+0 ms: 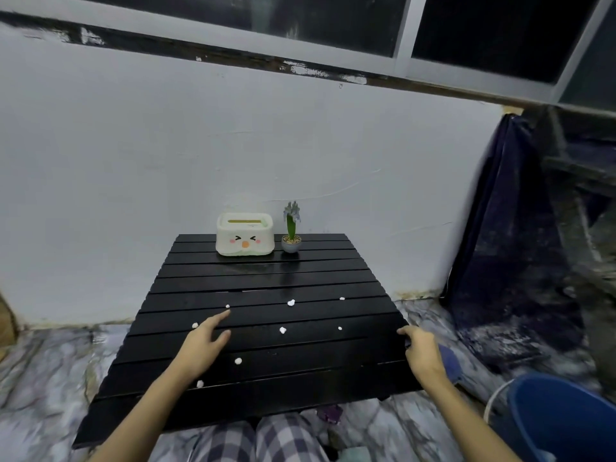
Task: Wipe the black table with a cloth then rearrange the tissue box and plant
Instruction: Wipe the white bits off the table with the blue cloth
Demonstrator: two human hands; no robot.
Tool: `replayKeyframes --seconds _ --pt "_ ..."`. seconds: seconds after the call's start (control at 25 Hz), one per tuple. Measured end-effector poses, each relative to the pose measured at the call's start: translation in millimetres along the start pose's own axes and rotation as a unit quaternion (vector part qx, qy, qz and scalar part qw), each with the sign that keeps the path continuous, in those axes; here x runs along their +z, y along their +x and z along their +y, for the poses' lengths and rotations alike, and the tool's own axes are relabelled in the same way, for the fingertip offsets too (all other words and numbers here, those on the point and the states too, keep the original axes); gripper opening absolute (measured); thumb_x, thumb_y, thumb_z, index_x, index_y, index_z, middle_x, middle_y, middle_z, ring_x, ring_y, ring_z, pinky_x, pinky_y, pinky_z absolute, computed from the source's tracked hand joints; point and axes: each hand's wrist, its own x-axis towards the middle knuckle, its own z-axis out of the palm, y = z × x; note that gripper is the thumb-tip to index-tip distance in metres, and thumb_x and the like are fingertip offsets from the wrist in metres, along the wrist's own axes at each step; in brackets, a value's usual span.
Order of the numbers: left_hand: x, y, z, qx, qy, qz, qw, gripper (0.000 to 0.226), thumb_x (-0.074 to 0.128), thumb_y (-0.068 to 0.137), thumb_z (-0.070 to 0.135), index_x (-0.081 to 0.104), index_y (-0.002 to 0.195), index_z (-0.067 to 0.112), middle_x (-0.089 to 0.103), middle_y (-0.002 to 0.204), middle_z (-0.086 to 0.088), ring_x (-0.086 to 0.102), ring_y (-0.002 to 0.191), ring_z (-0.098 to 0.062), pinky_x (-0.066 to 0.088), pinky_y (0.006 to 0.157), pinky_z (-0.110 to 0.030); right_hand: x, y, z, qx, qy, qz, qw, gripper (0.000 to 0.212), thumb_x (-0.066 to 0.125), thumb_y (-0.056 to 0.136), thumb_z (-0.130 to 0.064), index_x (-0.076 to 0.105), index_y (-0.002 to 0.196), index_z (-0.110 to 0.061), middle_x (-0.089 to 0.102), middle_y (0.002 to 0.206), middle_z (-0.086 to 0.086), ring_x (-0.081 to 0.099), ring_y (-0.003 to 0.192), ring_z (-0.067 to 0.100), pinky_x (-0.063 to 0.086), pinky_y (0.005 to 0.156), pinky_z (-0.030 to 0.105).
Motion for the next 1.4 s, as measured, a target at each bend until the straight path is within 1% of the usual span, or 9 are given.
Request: replayKeyframes --seconds 0.28,0.52,0.68,0.8,0.92,1.04,1.2,1.32,1.4 --pt "-2 2 -5 -0.002 -0.01 0.003 1.0 0.046 0.049 0.089 0.012 0.04 0.134 0.016 0.044 0.142 -0.011 0.038 0.133 -0.024 0.03 0.107 -0.032 36 6 -54 -0.05 0.059 0.035 0.996 0.049 0.039 0.077 0.019 0.062 0.112 -0.006 0.066 0.115 0.015 0.061 0.105 0.03 0.049 0.093 0.035" --pt "-8 4 -13 -0.007 -0.013 0.012 1.0 0.046 0.051 0.088 0.011 0.041 0.133 0.016 0.046 0.14 -0.009 0.04 0.131 -0.022 0.03 0.107 -0.031 41 3 -86 -0.181 0.103 -0.116 0.971 0.055 0.05 0.086 0.006 0.042 0.135 -0.018 0.052 0.126 -0.002 0.056 0.103 0.012 0.036 0.088 0.01" --pt "-12 2 -20 -0.006 -0.005 0.015 1.0 0.046 0.051 0.088 0.012 0.042 0.133 0.018 0.046 0.141 -0.009 0.039 0.132 -0.023 0.03 0.108 -0.032 2 13 -43 -0.271 0.021 -0.125 0.954 0.066 0.057 0.082 -0.043 0.024 0.139 -0.039 0.032 0.138 -0.02 0.029 0.129 0.0 0.024 0.108 0.022" --pt "-14 -3 -24 -0.004 -0.001 0.015 1.0 0.046 0.051 0.088 0.014 0.042 0.132 0.021 0.045 0.141 -0.008 0.037 0.133 -0.022 0.029 0.108 -0.033 1 12 -9 -0.282 -0.066 -0.165 0.943 0.086 0.027 0.065 -0.085 0.016 0.138 -0.042 0.023 0.141 -0.023 0.022 0.134 0.001 0.025 0.109 0.025" --pt "-17 -7 -29 0.004 -0.004 0.026 1.0 0.045 0.051 0.088 0.014 0.041 0.132 0.022 0.045 0.141 -0.007 0.037 0.134 -0.021 0.029 0.11 -0.033 12 9 -4 -0.301 -0.068 -0.141 0.941 0.085 0.033 0.068 -0.081 0.015 0.14 -0.041 0.021 0.144 -0.026 0.026 0.131 -0.004 0.034 0.102 0.02" --pt "-19 -11 -35 0.008 -0.006 0.031 0.999 0.046 0.051 0.089 0.014 0.04 0.132 0.023 0.045 0.141 -0.004 0.037 0.133 -0.019 0.029 0.109 -0.032 15 14 -8 -0.309 -0.054 -0.157 0.937 0.088 0.036 0.061 -0.085 0.026 0.136 -0.042 0.024 0.138 -0.027 0.021 0.128 -0.007 0.028 0.105 0.019" --pt "-21 -15 -44 0.006 -0.008 0.039 0.999 0.047 0.051 0.088 0.011 0.04 0.132 0.025 0.044 0.142 -0.003 0.034 0.135 -0.016 0.029 0.107 -0.028 23 31 -9 -0.268 0.022 -0.124 0.955 0.071 0.033 0.068 -0.082 0.052 0.115 -0.031 0.053 0.111 -0.009 0.053 0.108 0.007 0.031 0.085 -0.001" --pt "-21 -20 -47 0.018 -0.017 0.039 0.999 0.052 0.05 0.088 0.008 0.036 0.126 0.041 0.042 0.142 0.0 0.03 0.135 -0.012 0.027 0.106 -0.025 31 54 -22 -0.191 0.111 0.003 0.975 0.032 0.059 0.086 -0.031 0.059 0.106 -0.006 0.06 0.096 0.004 0.06 0.094 0.025 0.034 0.07 0.007" --pt "-24 -23 -45 0.027 -0.018 0.046 0.998 0.066 0.051 0.088 0.007 0.031 0.113 0.065 0.043 0.137 0.007 0.03 0.131 -0.006 0.027 0.104 -0.023 34 70 -36 -0.123 0.138 0.044 0.982 0.02 0.058 0.086 -0.008 0.059 0.105 0.0 0.063 0.099 0.015 0.058 0.093 0.031 0.036 0.075 0.022"
